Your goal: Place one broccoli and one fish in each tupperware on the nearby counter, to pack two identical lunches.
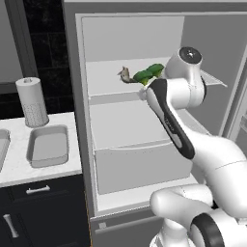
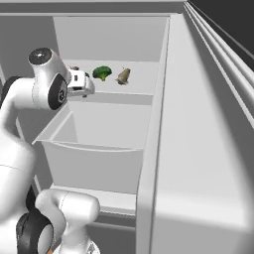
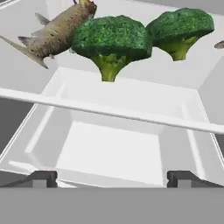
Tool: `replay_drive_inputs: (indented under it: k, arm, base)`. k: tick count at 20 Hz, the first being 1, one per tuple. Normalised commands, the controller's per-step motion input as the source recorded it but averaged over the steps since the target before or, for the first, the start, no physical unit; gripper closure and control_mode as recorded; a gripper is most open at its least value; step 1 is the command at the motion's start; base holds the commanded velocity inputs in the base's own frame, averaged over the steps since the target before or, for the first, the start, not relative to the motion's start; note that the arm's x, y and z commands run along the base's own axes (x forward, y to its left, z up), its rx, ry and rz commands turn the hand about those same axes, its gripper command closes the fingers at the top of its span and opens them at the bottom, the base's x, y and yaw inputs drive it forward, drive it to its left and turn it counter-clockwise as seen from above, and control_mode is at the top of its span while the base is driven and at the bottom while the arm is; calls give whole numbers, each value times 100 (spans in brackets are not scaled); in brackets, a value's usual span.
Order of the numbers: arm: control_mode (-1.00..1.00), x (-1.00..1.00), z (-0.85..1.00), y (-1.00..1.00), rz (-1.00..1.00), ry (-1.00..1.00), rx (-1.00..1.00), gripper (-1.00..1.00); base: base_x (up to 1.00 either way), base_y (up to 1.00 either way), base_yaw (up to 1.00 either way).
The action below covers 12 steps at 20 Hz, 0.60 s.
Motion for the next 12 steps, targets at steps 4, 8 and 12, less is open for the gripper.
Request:
replay_drive_inputs:
  k: [4, 8, 12]
  arm:
    - [-100, 17, 81, 17, 4, -13, -10, -100]
    - [-100, 54, 47, 17, 0, 0, 0, -100]
    - [-100, 64, 0, 2, 0, 0, 5, -100]
  base:
    - [0, 0, 0]
    - [0, 0, 0]
    - [0, 0, 0]
